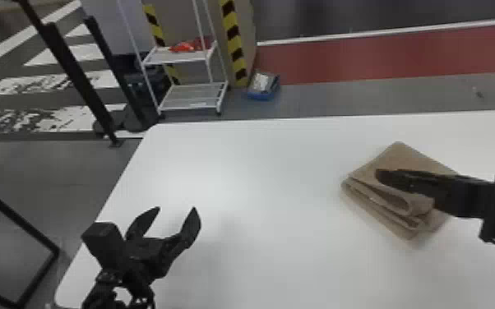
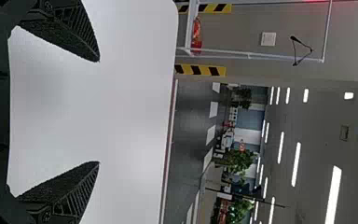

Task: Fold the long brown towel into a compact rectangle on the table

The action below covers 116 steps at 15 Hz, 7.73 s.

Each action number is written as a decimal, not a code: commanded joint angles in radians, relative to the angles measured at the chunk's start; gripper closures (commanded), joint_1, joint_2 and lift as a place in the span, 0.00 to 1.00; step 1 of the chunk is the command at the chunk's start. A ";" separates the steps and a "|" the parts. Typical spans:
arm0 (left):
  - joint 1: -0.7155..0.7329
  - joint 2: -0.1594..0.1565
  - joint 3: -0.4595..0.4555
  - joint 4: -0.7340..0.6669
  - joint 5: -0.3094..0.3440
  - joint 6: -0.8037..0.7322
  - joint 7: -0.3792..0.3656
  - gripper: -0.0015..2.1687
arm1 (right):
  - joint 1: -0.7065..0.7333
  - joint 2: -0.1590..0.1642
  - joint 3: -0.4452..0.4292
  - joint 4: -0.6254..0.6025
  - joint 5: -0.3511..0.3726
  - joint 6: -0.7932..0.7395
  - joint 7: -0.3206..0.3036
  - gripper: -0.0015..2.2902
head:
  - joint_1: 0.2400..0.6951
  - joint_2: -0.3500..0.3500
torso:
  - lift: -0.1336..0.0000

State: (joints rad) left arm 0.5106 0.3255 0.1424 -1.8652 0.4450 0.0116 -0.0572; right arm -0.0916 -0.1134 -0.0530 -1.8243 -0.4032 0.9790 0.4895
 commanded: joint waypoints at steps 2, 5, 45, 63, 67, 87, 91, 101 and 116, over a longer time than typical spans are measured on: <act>0.011 0.004 -0.001 -0.017 0.000 0.000 0.000 0.05 | -0.010 0.018 -0.001 0.016 -0.019 -0.124 -0.012 0.30 | 1.00 0.87 | 0.08; 0.020 0.010 -0.004 -0.026 0.000 0.000 -0.001 0.05 | -0.033 0.021 0.061 0.042 0.104 -0.139 -0.103 0.90 | 1.00 0.86 | 0.08; -0.012 0.018 -0.014 0.011 0.012 -0.018 -0.003 0.05 | 0.021 0.028 -0.077 -0.016 0.250 0.149 -0.088 0.91 | 1.00 0.73 | 0.08; 0.023 0.032 -0.001 -0.011 0.032 -0.052 -0.003 0.05 | -0.172 0.114 0.122 0.310 0.238 -0.222 -0.137 0.91 | 1.00 0.89 | 0.08; 0.037 0.038 0.006 -0.014 0.044 -0.080 -0.001 0.05 | -0.059 0.114 -0.016 0.143 0.188 -0.160 -0.138 0.91 | 1.00 0.87 | 0.08; 0.045 0.055 0.006 -0.012 0.054 -0.098 -0.001 0.05 | -0.223 0.114 0.113 0.450 0.227 -0.305 -0.152 0.89 | 1.00 0.88 | 0.08; 0.046 0.055 0.005 -0.026 0.055 -0.138 -0.015 0.05 | -0.033 0.114 0.130 0.094 0.287 -0.302 -0.187 0.00 | 1.00 0.88 | 0.08; 0.075 0.020 0.000 -0.006 -0.017 -0.341 -0.078 0.04 | 0.610 0.114 0.056 -0.233 0.357 -1.066 -0.330 0.02 | 1.00 0.80 | 0.08; 0.220 -0.178 0.046 -0.149 -0.256 -0.325 -0.058 0.04 | 0.776 0.086 0.071 -0.302 0.287 -1.124 -0.411 0.03 | 1.00 0.73 | 0.08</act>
State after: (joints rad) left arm 0.7171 0.1498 0.1884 -1.9986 0.1971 -0.3074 -0.1151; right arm 0.6737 -0.0291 0.0130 -2.1210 -0.1177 -0.1388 0.0785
